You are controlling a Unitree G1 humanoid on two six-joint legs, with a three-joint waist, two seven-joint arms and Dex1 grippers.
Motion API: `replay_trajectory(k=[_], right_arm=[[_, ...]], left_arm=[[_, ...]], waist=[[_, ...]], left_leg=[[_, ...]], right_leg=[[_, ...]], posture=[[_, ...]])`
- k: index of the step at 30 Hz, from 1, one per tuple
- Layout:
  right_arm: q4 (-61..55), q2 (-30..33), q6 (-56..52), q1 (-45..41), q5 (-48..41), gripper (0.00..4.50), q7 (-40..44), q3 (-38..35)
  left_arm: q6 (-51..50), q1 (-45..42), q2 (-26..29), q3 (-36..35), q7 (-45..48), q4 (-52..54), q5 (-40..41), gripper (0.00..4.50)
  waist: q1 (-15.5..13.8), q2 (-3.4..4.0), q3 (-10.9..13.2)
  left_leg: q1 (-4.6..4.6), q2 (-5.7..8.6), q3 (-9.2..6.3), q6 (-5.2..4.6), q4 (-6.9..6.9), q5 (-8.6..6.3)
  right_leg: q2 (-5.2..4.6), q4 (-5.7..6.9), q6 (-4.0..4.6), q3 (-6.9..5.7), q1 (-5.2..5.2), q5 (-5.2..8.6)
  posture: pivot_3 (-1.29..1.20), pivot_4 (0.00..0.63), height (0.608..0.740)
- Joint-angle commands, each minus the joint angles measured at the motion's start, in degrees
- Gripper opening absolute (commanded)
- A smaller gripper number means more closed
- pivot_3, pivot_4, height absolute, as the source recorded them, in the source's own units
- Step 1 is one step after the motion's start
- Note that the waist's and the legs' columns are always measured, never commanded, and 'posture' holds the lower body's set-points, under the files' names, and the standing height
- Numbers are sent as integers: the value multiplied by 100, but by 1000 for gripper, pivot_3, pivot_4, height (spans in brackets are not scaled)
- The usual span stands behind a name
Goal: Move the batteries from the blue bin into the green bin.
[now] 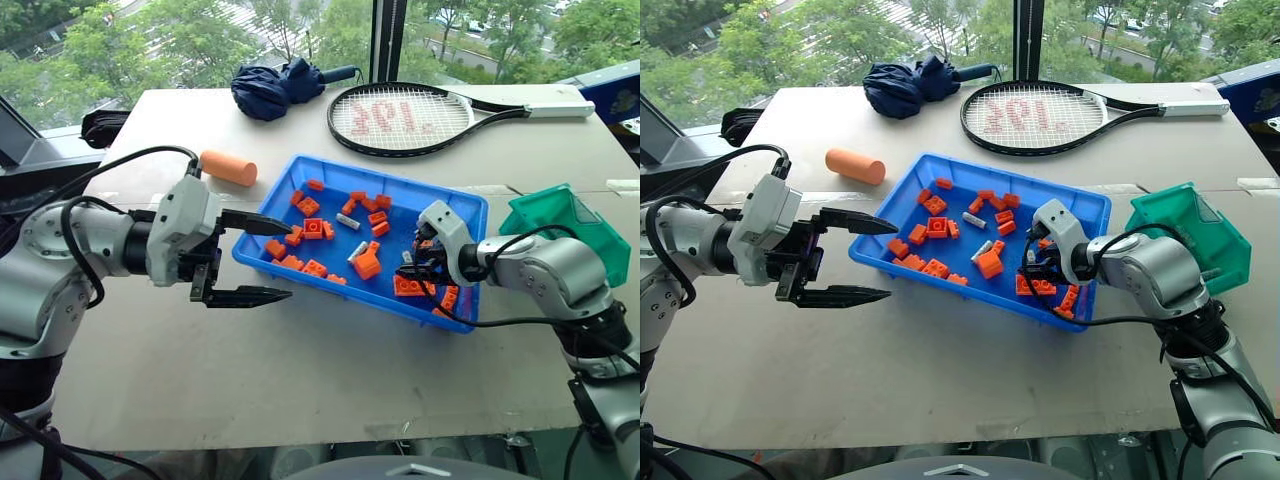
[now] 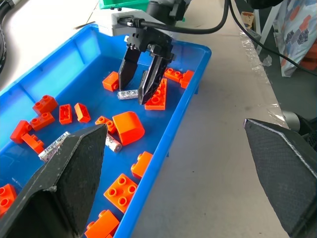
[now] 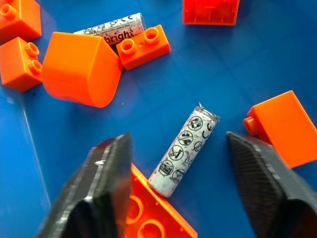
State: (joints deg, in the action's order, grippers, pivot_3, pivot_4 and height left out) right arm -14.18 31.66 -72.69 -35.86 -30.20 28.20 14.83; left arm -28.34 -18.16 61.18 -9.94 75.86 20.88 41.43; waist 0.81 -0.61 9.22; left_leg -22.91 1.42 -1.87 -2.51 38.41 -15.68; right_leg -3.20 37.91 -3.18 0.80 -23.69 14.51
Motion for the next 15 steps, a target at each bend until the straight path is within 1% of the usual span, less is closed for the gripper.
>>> replay_trajectory(k=[1, 3, 4, 7, 10, 12, 15], right_arm=[[-134, 97, 204, -11, 246, 1119, 82, 278], [-226, 203, 317, 30, 375, 151, 160, 444], [-245, 242, 369, 40, 439, 46, 176, 485], [-251, 201, 475, 57, 515, 46, 172, 407], [-442, 168, 470, -12, 435, 46, 148, 10], [-618, 117, 370, -46, 260, 46, 148, -364], [-1015, 123, -55, -192, -139, 46, 56, -1473]], left_arm=[[56, -66, 7, -101, -17, 156, -11, 4500], [58, -28, 12, -141, -4, 169, -5, 4500], [30, -43, -11, -143, -31, 183, 30, 4500], [-4, -81, -48, -124, -60, 226, 72, 4500], [-43, -222, -132, -68, -102, 234, 124, 4500], [-142, -329, -182, -85, -160, 226, 222, 4500], [-408, -609, -386, -98, -363, 229, 537, 4500]], waist=[[1, 0, 0], [0, 0, 0], [-3, 0, 0], [-2, -1, -1], [-9, -1, 0], [-14, 0, 1], [-19, 1, 1]], left_leg=[[0, 0, 0, 1, 0, 0], [0, 0, 1, 1, 0, 0], [0, 0, 1, 0, 0, 0], [0, 0, 0, 0, 1, 0], [0, 0, 0, 1, 1, 0], [-1, 1, -1, 0, 1, 0], [-4, 1, -1, 0, 1, 0]], right_leg=[[0, 0, 0, -1, 0, 0], [0, -1, 0, -2, 0, 0], [0, -1, 0, -2, 0, 0], [0, -1, 0, -2, 1, 0], [0, 0, 0, -1, 0, 0], [-1, 0, 0, -2, 0, 0], [-1, -1, 0, -2, 0, 0]], posture=[[0, 150, 740], [0, 150, 740], [0, 150, 740], [0, 150, 740], [0, 150, 740], [0, 150, 740], [0, 150, 740]])
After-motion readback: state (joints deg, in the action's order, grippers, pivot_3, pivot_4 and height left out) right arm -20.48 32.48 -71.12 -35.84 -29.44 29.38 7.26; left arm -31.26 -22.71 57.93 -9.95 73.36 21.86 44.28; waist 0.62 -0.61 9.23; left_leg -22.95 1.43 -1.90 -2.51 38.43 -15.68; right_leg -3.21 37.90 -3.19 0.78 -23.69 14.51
